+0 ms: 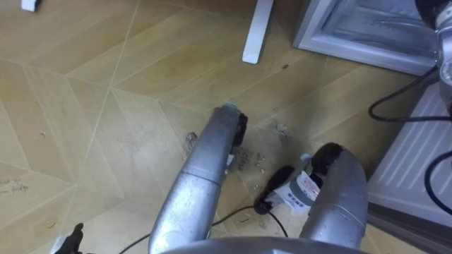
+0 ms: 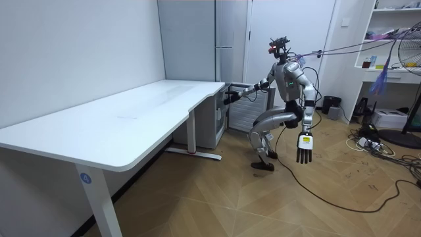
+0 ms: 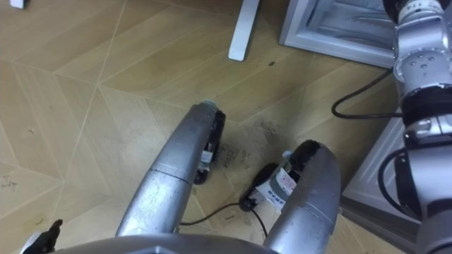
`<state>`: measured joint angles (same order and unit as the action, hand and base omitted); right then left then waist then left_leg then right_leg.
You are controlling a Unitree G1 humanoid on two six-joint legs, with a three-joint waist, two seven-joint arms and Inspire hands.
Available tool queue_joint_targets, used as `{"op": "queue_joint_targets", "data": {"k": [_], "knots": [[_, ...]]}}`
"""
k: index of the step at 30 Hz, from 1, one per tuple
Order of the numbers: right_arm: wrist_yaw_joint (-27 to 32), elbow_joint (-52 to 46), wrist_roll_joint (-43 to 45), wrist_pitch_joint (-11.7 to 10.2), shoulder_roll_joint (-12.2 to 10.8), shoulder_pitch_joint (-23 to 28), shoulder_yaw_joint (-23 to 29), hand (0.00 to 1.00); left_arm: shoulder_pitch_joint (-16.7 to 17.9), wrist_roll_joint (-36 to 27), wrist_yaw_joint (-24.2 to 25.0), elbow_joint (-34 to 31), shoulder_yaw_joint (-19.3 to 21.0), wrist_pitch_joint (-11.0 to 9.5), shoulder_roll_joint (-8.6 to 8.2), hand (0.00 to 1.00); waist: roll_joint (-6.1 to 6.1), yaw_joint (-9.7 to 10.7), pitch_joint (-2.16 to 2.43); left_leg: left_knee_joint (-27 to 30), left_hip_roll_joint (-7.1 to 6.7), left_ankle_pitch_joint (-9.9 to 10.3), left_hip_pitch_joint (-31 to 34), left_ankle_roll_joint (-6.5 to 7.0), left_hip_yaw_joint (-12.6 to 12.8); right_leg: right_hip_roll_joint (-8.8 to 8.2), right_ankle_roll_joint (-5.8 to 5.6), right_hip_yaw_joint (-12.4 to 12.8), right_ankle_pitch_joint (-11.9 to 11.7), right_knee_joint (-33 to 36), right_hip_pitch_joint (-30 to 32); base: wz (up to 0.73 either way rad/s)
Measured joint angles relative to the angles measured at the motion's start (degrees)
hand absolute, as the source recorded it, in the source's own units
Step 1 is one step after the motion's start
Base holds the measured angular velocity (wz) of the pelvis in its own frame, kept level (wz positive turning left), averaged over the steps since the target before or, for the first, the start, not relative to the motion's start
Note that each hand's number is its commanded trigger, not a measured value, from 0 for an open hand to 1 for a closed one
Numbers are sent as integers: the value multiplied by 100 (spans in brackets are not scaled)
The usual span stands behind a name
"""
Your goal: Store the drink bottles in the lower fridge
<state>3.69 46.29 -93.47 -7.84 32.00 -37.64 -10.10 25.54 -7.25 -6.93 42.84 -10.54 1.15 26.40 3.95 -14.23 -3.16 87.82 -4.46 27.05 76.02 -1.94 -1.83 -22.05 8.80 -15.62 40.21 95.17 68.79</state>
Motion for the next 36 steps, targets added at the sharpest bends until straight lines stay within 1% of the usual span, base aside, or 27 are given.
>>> {"op": "queue_joint_targets", "data": {"k": [9, 11, 14, 15, 16, 18, 20, 21, 22, 23, 24, 25, 26, 28, 29, 30, 31, 32, 34, 35, 36], "knots": [[0, -4, 1, -5, 0, 0, -1, 0, 1, 10, 27, -40, -2, 18, 5, 0, 0, -6, 0, -13, 26, -12, 9, -21, -12, 5, 25, -29, 8, -9, -3, 0], [-2, -4, 0, -28, 0, -3, -68, 0, 1, 8, 30, -48, -34, 13, 16, 0, 1, -29, 0, -14, 85, -11, -4, -20, -5, 32, 31, -45, 5, -34, -16, -7], [-35, 56, 0, -29, 17, -2, -237, 0, -5, -7, 127, -56, -110, 19, 97, 0, 2, -16, -3, -38, 90, 7, -80, -46, -58, 43, 39, -122, 9, -95, -142, 0], [-198, 189, 6, -19, 17, 3, -319, 0, -6, -13, 146, -56, -125, 15, 144, 0, -9, -12, -11, -62, 104, 13, -132, -59, -117, 79, 43, -195, 10, -161, -235, 0], [-420, 342, 55, 21, 18, 8, -402, 0, -5, -13, 148, -57, -171, 32, 179, 0, -42, -12, -33, -90, 102, 28, -192, -86, -193, 130, 43, -271, 10, -238, -357, 0], [-647, 520, 141, 63, 18, 13, -455, 0, -19, -6, 150, -122, -186, 103, 185, 0, -47, -18, -38, -187, 108, 32, -283, -77, -212, 145, 35, -324, 6, -356, -473, 6], [-927, 761, 216, 104, 23, 83, -470, 0, -34, -7, 150, -120, -189, 98, 189, 0, -47, -27, -38, -327, 154, 21, -435, -89, -201, 183, 12, -361, -20, -512, -621, 5], [-1123, 927, 366, 174, 27, 133, -564, 0, -38, -6, 161, -109, -194, 110, 191, 0, -48, -37, -38, -442, 211, 18, -560, -92, -193, 224, 10, -421, -41, -656, -774, 0], [-1209, 968, 433, 201, 32, 191, -615, 0, -39, -5, 172, -106, -189, 122, 193, 0, -47, -38, -38, -516, 241, 17, -605, -96, -200, 245, 3, -453, -52, -742, -853, 0], [-1378, 992, 600, 283, 36, 302, -686, 0, -45, -7, 206, -99, -193, 131, 200, 0, -48, -39, -38, -683, 292, -7, -735, -119, -211, 312, -14, -511, -104, -941, -991, 4], [-1562, 1057, 764, 346, 41, 351, -775, 0, -100, -9, 262, -67, -217, 144, 198, 0, -28, -31, -36, -889, 293, -77, -870, -131, -207, 344, -31, -526, -172, -1130, -1091, 0], [-1746, 1225, 934, 415, 42, 358, -880, 0, -182, -1, 299, -16, -232, 139, 195, 0, -35, -46, -32, -1087, 286, -121, -1007, -146, -213, 375, -39, -559, -271, -1342, -1217, 3], [-1850, 1313, 1056, 445, 42, 391, -899, 0, -239, -2, 317, 13, -226, 136, 199, 0, -44, -47, -32, -1190, 280, -149, -1091, -160, -227, 379, -5, -597, -319, -1448, -1318, 7], [-2256, 1521, 1537, 590, 43, 629, -896, 0, -380, -5, 351, 168, -147, 55, 207, 0, -60, -27, -25, -1609, 281, -219, -1429, -144, -277, 435, -53, -741, -415, -1901, -1713, 15], [-2356, 1550, 1643, 615, 47, 684, -893, 0, -404, -7, 377, 210, -140, 46, 207, 0, -61, -12, -23, -1703, 289, -238, -1510, -132, -289, 454, -62, -778, -440, -2006, -1806, 8], [-2528, 1628, 1909, 622, 58, 813, -891, 0, -492, -7, 421, 324, -129, 35, 205, 0, -53, -3, -17, -1899, 312, -267, -1652, -137, -318, 523, -83, -826, -507, -2253, -1953, -5], [-2687, 1736, 2184, 648, 60, 937, -892, 0, -593, -10, 465, 493, -132, 4, 202, 0, -44, -18, -11, -2105, 374, -320, -1793, -128, -313, 613, -105, -855, -600, -2511, -2092, -7], [-2772, 1797, 2287, 664, 60, 1003, -902, 0, -650, -10, 498, 573, -132, -13, 202, 0, -38, -9, -6, -2205, 374, -341, -1871, -122, -313, 635, -119, -869, -630, -2623, -2171, 0], [-2999, 1875, 2647, 728, 85, 1378, -896, 0, -955, -10, 537, 933, -121, -33, 177, 0, -25, 28, 12, -2518, 377, -398, -2150, -72, -256, 662, -222, -908, -704, -2964, -2471, 10], [-3076, 1923, 2726, 764, 85, 1449, -897, 0, -1029, -10, 542, 1030, -102, -53, 163, 0, -27, 37, 14, -2587, 380, -407, -2232, -59, -247, 669, -238, -929, -715, -3050, -2564, 9], [-3268, 2106, 2882, 820, 84, 1547, -900, 0, -1158, -8, 539, 1183, -99, -127, 149, 0, -40, 64, 22, -2743, 389, -423, -2402, -38, -245, 711, -301, -972, -761, -3257, -2756, 8]]}}
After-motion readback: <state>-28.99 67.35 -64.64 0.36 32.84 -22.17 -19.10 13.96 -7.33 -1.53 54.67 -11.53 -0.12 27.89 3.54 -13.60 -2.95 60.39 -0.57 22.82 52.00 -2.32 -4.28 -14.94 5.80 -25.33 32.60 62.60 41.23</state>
